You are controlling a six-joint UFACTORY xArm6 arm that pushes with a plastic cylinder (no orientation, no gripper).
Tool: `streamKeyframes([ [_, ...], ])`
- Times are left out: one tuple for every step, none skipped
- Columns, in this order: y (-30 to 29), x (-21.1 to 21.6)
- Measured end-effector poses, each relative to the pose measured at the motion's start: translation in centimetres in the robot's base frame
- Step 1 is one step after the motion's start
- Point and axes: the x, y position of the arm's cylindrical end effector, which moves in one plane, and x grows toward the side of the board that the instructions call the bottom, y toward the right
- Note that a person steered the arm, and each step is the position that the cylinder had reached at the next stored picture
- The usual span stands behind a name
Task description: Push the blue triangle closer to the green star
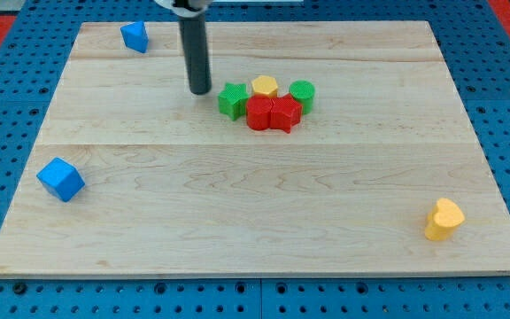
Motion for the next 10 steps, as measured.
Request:
streamKeyframes([
  [-6.4,-3.3],
  [-13.3,-5.1],
  [-16.8,-9.0],
  [-17.2,-12.9],
  [-13.2,-12.6],
  [-14.0,-11.3],
  [-10.0,-11.7],
  [-7.1,-11.9],
  [-6.5,-11.8],
  [-6.4,-11.8],
])
